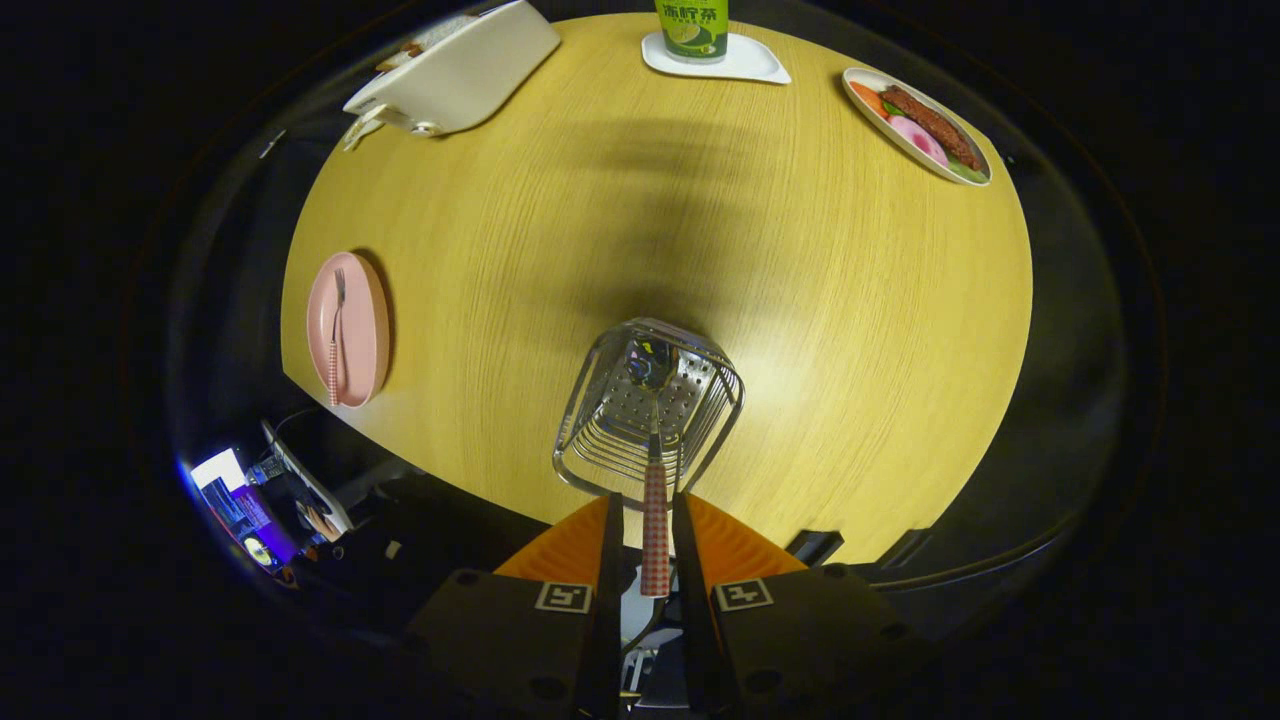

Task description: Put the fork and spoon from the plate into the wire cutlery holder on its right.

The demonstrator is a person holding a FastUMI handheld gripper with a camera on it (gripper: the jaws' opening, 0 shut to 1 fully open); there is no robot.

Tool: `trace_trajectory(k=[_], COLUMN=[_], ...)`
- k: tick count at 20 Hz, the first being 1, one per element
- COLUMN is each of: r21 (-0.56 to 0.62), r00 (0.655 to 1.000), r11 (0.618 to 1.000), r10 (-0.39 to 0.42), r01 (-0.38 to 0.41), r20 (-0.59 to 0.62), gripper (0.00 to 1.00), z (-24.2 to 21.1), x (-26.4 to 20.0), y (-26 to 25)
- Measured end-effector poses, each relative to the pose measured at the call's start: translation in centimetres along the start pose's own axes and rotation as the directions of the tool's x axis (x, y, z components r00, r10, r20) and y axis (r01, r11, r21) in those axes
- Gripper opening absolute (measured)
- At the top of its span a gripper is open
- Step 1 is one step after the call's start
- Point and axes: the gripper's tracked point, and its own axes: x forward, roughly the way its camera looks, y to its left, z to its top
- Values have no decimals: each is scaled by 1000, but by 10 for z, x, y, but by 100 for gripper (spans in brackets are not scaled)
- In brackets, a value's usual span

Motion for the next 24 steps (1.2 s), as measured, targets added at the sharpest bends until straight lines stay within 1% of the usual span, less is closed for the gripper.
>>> trace_trajectory(k=[2,5,9,10,14,16,22,24], r21=[13,17,-50,-71,-159,-186,-187,-194], r00=[996,976,939,930,908,905,896,900], r11=[1000,997,986,981,959,945,917,915], r10=[22,68,168,194,275,313,389,389], r01=[-23,-74,-160,-181,-235,-268,-354,-354], r20=[81,206,302,314,316,289,215,194], gripper=[30,30,30,31,35,47,47,47], z=[9,21,28,28,29,27,38,43], x=[-12,-33,-55,-56,-48,-35,13,29], y=[8,32,89,108,179,215,316,337])
